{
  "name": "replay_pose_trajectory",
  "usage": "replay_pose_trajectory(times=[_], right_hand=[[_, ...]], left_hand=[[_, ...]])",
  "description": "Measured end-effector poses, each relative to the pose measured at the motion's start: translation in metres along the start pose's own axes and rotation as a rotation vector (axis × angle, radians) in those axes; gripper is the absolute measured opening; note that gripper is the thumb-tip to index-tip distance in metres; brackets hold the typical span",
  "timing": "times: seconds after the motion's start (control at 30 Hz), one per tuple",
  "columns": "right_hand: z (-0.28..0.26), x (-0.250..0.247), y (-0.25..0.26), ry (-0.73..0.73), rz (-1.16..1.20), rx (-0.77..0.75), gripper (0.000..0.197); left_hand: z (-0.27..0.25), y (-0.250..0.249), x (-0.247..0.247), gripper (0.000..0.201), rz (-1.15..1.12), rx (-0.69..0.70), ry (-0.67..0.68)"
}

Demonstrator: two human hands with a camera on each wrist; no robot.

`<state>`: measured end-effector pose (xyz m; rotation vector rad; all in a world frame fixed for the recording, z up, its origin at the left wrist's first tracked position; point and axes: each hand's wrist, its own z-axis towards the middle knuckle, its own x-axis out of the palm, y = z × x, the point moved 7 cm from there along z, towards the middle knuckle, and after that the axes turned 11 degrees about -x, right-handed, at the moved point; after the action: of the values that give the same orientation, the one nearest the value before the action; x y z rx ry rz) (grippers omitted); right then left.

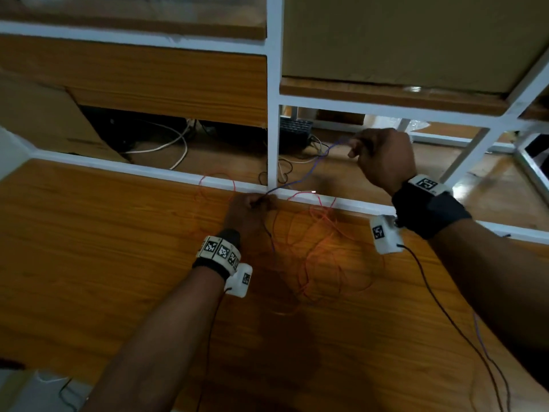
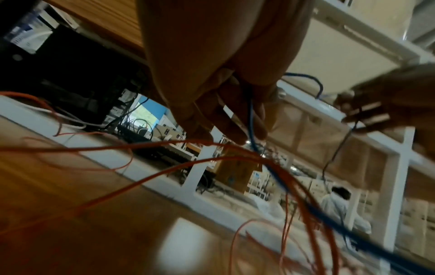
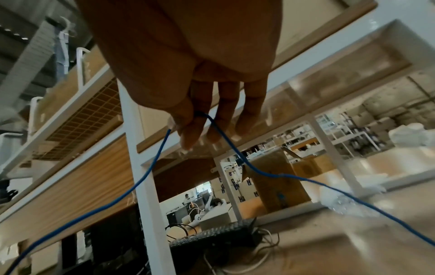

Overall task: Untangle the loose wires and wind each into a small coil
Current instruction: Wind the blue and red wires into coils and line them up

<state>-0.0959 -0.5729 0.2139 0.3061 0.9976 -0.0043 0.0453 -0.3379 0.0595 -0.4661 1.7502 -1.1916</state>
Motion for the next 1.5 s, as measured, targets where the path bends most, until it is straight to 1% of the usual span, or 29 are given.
replay_pose_trajectory(times=[0.03, 0.07, 0.1, 0.13, 0.17, 0.2, 0.23, 0.3, 0.33, 0.37, 0.4, 0.47, 0.53, 0.6, 0.67, 0.7, 0.77, 0.87, 0.93, 1.03, 1.1, 1.23, 1.3, 1.33, 1.4, 1.43, 1.5], right_hand=[[-0.005, 0.006, -0.003, 0.023, -0.007, 0.032, 0.025], [-0.01, 0.011, -0.004, 0.061, -0.036, 0.066, 0.029], [-0.015, 0.016, -0.002, 0.102, -0.088, 0.078, 0.042], [-0.019, 0.018, 0.003, 0.142, -0.153, 0.055, 0.062], [-0.021, 0.022, 0.012, 0.177, -0.198, -0.01, 0.079], [-0.022, 0.028, 0.028, 0.216, -0.229, -0.097, 0.088], [-0.022, 0.036, 0.045, 0.268, -0.24, -0.191, 0.088], [-0.021, 0.054, 0.071, 0.368, -0.211, -0.309, 0.068], [-0.02, 0.06, 0.079, 0.385, -0.169, -0.339, 0.058], [-0.019, 0.063, 0.084, 0.371, -0.113, -0.367, 0.051], [-0.019, 0.064, 0.086, 0.341, -0.074, -0.385, 0.043], [-0.022, 0.061, 0.085, 0.301, -0.025, -0.428, 0.025], [-0.021, 0.056, 0.082, 0.306, 0.031, -0.449, 0.017], [-0.012, 0.044, 0.069, 0.257, 0.076, -0.371, 0.019], [-0.001, 0.025, 0.046, 0.145, 0.059, -0.26, 0.03], [0.001, 0.016, 0.034, 0.1, 0.042, -0.211, 0.032], [0.001, 0.004, 0.014, 0.052, 0.007, -0.128, 0.029], [0.0, -0.002, -0.001, -0.013, 0.014, -0.063, 0.025], [-0.002, -0.002, -0.005, -0.038, 0.044, -0.023, 0.024], [-0.006, -0.006, -0.013, -0.092, 0.079, 0.04, 0.024], [-0.004, -0.013, -0.02, -0.137, 0.117, 0.073, 0.028], [0.003, -0.027, -0.027, -0.157, 0.022, 0.083, 0.032], [0.005, -0.031, -0.023, -0.176, 0.021, 0.064, 0.031], [0.005, -0.032, -0.022, -0.182, 0.028, 0.058, 0.031], [0.003, -0.03, -0.024, -0.178, 0.021, 0.074, 0.03], [0.0, -0.029, -0.026, -0.165, 0.0, 0.082, 0.029], [-0.006, -0.023, -0.027, -0.136, -0.046, 0.077, 0.03]], left_hand=[[0.001, -0.008, -0.005, 0.007, -0.023, 0.051, -0.021], [0.001, -0.018, -0.01, 0.01, -0.015, 0.093, -0.032], [0.0, -0.029, -0.012, 0.015, -0.015, 0.137, -0.022], [0.0, -0.039, -0.012, 0.018, -0.012, 0.161, 0.002], [0.002, -0.048, -0.01, 0.019, -0.02, 0.18, 0.028], [0.001, -0.058, -0.006, 0.019, 0.003, 0.202, 0.065], [0.003, -0.064, 0.0, 0.019, 0.044, 0.22, 0.089], [0.002, -0.077, 0.008, 0.016, 0.177, 0.282, 0.095], [-0.001, -0.081, 0.009, 0.012, 0.198, 0.301, 0.097], [-0.002, -0.081, 0.009, 0.007, 0.157, 0.294, 0.121], [-0.006, -0.082, 0.009, 0.01, 0.088, 0.264, 0.15], [-0.011, -0.08, 0.005, 0.024, -0.027, 0.23, 0.157], [-0.012, -0.074, 0.002, 0.025, -0.092, 0.212, 0.153], [-0.012, -0.063, 0.0, 0.022, -0.166, 0.161, 0.174], [-0.015, -0.043, -0.003, 0.018, -0.241, 0.072, 0.198], [-0.015, -0.028, -0.004, 0.015, -0.255, 0.031, 0.2], [-0.018, -0.004, -0.007, 0.015, -0.178, -0.03, 0.189], [-0.024, 0.01, -0.008, 0.018, -0.061, -0.045, 0.214], [-0.027, 0.007, -0.01, 0.019, -0.033, -0.045, 0.236], [-0.027, -0.004, -0.015, 0.008, 0.008, -0.025, 0.261], [-0.026, -0.006, -0.019, 0.005, 0.022, -0.01, 0.283], [-0.021, -0.012, -0.027, 0.007, 0.033, 0.024, 0.24], [-0.017, -0.022, -0.032, 0.008, -0.025, 0.03, 0.194], [-0.016, -0.029, -0.038, 0.009, -0.072, 0.037, 0.146], [-0.014, -0.047, -0.052, 0.012, -0.237, 0.04, 0.054], [-0.014, -0.057, -0.058, 0.014, -0.326, 0.046, 0.034], [-0.016, -0.077, -0.067, 0.02, -0.444, 0.057, 0.04]])
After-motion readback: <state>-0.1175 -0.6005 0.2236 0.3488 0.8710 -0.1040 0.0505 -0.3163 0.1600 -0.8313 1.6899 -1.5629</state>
